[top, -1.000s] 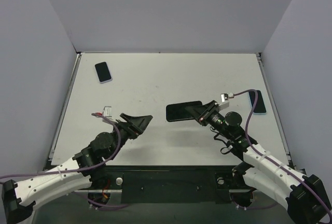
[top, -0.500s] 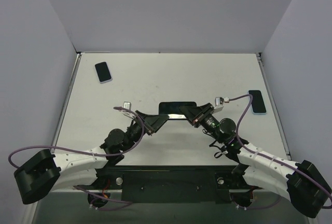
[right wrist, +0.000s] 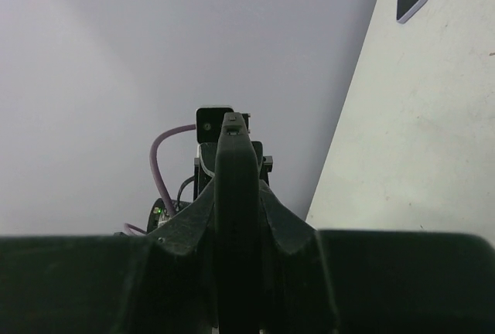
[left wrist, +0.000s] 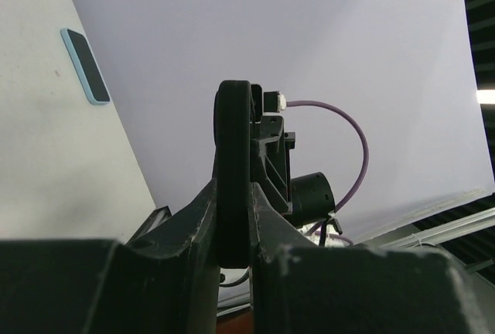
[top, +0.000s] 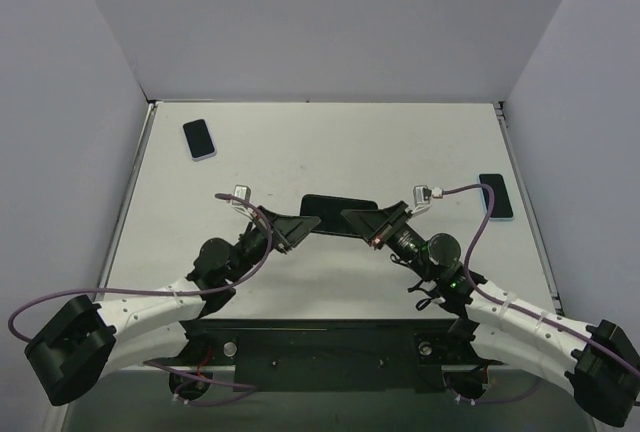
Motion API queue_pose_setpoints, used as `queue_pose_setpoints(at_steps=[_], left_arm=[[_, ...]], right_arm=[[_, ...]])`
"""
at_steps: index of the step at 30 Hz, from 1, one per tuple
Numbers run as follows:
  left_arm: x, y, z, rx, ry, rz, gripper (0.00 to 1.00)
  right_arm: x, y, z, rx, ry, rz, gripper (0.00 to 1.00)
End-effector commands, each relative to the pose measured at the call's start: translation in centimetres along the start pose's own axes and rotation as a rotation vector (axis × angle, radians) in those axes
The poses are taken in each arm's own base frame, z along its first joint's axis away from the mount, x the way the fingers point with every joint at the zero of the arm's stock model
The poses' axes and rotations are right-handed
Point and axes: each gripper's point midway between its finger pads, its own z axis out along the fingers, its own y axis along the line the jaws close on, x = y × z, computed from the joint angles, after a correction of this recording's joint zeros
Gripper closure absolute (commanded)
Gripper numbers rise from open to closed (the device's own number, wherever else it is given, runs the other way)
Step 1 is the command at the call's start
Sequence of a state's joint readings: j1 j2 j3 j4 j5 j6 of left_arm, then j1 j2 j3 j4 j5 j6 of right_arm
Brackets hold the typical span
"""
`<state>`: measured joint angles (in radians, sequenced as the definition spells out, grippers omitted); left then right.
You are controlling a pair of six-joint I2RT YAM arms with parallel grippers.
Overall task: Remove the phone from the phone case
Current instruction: Adjust the phone.
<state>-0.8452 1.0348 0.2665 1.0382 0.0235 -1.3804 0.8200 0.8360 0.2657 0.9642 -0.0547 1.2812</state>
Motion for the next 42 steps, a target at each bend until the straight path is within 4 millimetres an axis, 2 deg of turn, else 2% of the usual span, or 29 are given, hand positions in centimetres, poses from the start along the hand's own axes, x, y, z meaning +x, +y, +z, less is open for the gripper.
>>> queue_pose_setpoints(at_steps=[1,2,3,4,5,6,7,8,9,10,13,17,19,23,25,27,28,30,31,33,34,35,36,37,38,39,40,42], left_arm=[[-1.9,-4.5,0.3,0.131,-0.042,0.104,1.00],[-2.2,-4.3,0.2,0.125,-0.047,0.116,1.00],[-2.1,-4.7,-0.2,0.139,-0.026,0.134,1.00],[-2.7,-3.9,-0.2,0.103,-0.025,0.151,1.00],[-2.1,-5.0,-0.6,0.135,0.029,0.193,1.00],[-2.8,-3.8,-0.6,0.079,0.037,0.217,1.00],[-2.1,-4.7,-1.0,0.105,0.107,0.266,1.00],[-2.5,-3.7,-1.0,0.056,0.131,0.282,1.00],[-1.6,-4.7,-1.4,0.092,0.223,0.329,1.00],[-1.5,-3.7,-1.6,0.054,0.271,0.330,1.00],[0.4,-5.1,-2.7,0.123,0.456,0.349,1.00],[1.6,-5.9,-3.6,0.160,0.568,0.362,1.00],[1.9,-5.5,-3.7,0.139,0.619,0.369,1.00],[2.5,-7.3,-4.1,0.217,0.676,0.373,1.00],[2.4,-7.2,-3.9,0.204,0.686,0.358,1.00],[2.5,-7.2,-3.8,0.204,0.692,0.348,1.00],[2.6,-7.3,-3.8,0.208,0.699,0.342,1.00],[2.6,-7.3,-3.7,0.212,0.701,0.332,1.00],[2.3,-7.1,-3.2,0.196,0.689,0.321,1.00],[1.9,-7.1,-2.5,0.180,0.658,0.311,1.00],[1.7,-7.0,-2.2,0.173,0.642,0.306,1.00],[1.0,-6.8,-1.5,0.146,0.586,0.282,0.92],[0.9,-10.6,-2.9,0.236,0.518,0.341,0.72],[-0.2,-6.3,-0.7,0.106,0.465,0.232,0.65],[-0.3,-7.1,-0.6,0.145,0.432,0.233,0.56],[-0.7,-7.0,-0.6,0.148,0.381,0.206,0.55],[-0.7,-8.0,-0.7,0.195,0.362,0.215,0.54],[-1.0,-7.9,-0.4,0.189,0.338,0.192,0.55]], right_arm=[[3.9,0.7,-0.4,0.010,0.230,-0.152,0.91],[4.8,0.9,-0.6,0.008,0.298,-0.177,0.86],[5.3,-0.5,-0.9,0.087,0.364,-0.256,0.77],[5.9,-0.8,-1.4,0.109,0.432,-0.293,0.73],[6.7,-2.0,-2.6,0.166,0.533,-0.364,0.65],[6.9,-2.1,-3.0,0.172,0.574,-0.384,0.62],[7.6,-2.0,-3.9,0.157,0.659,-0.394,0.59],[7.8,-1.9,-4.2,0.146,0.686,-0.391,0.57],[8.2,-1.4,-4.8,0.109,0.738,-0.387,0.57],[8.4,-1.2,-5.1,0.094,0.761,-0.387,0.57],[8.5,-0.7,-6.3,0.061,0.832,-0.421,0.55],[8.5,0.6,-7.1,-0.014,0.866,-0.420,0.53],[8.0,0.9,-7.1,-0.029,0.847,-0.432,0.52],[6.5,1.0,-6.8,-0.035,0.807,-0.408,0.48],[6.6,2.0,-6.6,-0.092,0.804,-0.399,0.50],[7.0,4.1,-6.4,-0.167,0.793,-0.348,0.55],[7.8,4.7,-6.6,-0.197,0.811,-0.346,0.57],[8.9,5.3,-6.7,-0.226,0.826,-0.362,0.67],[9.4,5.5,-6.4,-0.232,0.825,-0.369,0.81],[9.1,5.3,-5.2,-0.214,0.767,-0.367,1.00],[8.7,5.2,-4.7,-0.199,0.728,-0.366,1.00],[7.8,4.5,-3.7,-0.160,0.643,-0.365,1.00],[7.4,4.5,-3.2,-0.161,0.599,-0.360,1.00],[6.7,5.1,-2.5,-0.189,0.524,-0.322,1.00],[6.4,5.0,-2.2,-0.194,0.493,-0.305,1.00],[5.9,5.3,-1.6,-0.210,0.446,-0.280,1.00],[5.8,5.2,-1.4,-0.210,0.433,-0.275,1.00],[5.5,5.2,-0.7,-0.213,0.400,-0.255,1.00]])
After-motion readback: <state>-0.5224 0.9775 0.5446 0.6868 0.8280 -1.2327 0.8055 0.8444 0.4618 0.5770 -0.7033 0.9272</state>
